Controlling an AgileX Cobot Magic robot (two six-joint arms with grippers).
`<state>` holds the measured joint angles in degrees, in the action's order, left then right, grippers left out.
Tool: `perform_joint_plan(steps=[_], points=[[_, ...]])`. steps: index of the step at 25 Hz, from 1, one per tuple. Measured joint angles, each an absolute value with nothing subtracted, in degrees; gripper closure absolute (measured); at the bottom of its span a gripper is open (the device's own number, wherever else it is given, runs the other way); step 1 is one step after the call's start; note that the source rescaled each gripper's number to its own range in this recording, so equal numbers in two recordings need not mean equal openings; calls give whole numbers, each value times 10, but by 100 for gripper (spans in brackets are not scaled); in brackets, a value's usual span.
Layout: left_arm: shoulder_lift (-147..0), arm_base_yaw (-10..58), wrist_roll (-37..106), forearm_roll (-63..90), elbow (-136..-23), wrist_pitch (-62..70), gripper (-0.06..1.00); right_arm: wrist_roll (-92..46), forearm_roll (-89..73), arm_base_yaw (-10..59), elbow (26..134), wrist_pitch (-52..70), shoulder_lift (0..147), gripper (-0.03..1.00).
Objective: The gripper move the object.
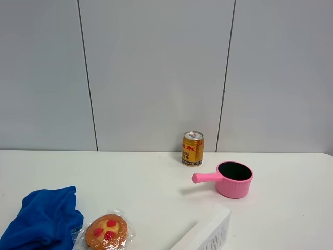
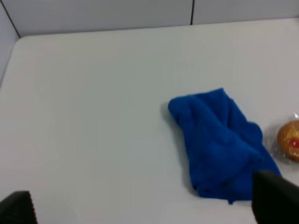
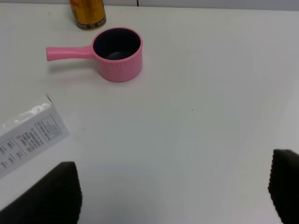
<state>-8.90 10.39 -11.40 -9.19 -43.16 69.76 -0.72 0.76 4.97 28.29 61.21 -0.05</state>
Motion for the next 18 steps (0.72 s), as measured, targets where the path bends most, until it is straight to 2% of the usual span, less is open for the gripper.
perform_joint_plan(steps=[7, 18], points=[[-3, 84, -113, -69, -348, 699, -5, -7, 8, 50, 283, 612, -1, -3], [2, -83, 44, 12, -305, 666, -5, -7, 8, 50, 283, 612, -1, -3]])
